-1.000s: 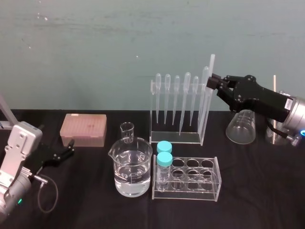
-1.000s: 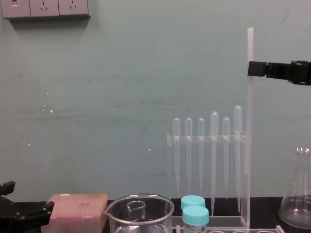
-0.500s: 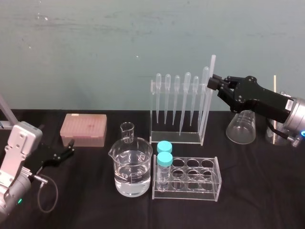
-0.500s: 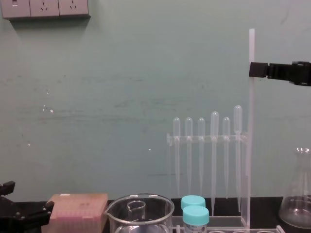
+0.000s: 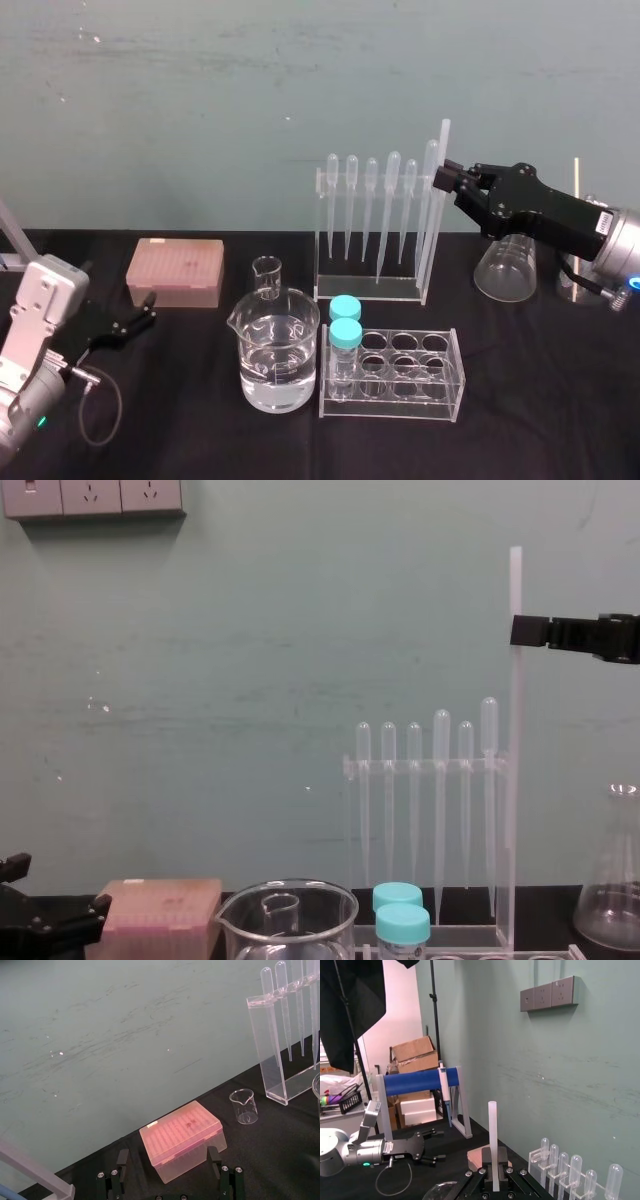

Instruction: Pick up the stirring rod with one hand, then place it down.

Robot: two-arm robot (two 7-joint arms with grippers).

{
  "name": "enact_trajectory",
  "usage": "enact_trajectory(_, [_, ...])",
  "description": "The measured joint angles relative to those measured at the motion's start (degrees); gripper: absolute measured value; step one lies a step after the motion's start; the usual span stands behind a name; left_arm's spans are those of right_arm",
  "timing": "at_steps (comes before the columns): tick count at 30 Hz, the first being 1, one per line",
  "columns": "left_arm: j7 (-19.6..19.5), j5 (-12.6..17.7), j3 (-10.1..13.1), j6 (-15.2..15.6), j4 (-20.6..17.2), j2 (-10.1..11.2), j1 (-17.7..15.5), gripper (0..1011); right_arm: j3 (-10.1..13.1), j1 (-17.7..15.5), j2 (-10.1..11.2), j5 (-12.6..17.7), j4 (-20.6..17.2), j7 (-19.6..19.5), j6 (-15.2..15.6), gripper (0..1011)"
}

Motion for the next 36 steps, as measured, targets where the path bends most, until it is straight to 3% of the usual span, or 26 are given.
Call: enact_trajectory(36, [0.0,0.0,0.0,0.0,0.0,0.0,0.0,1000,-0.4,0.1,0.1,0.2,0.7,0.4,0.1,66])
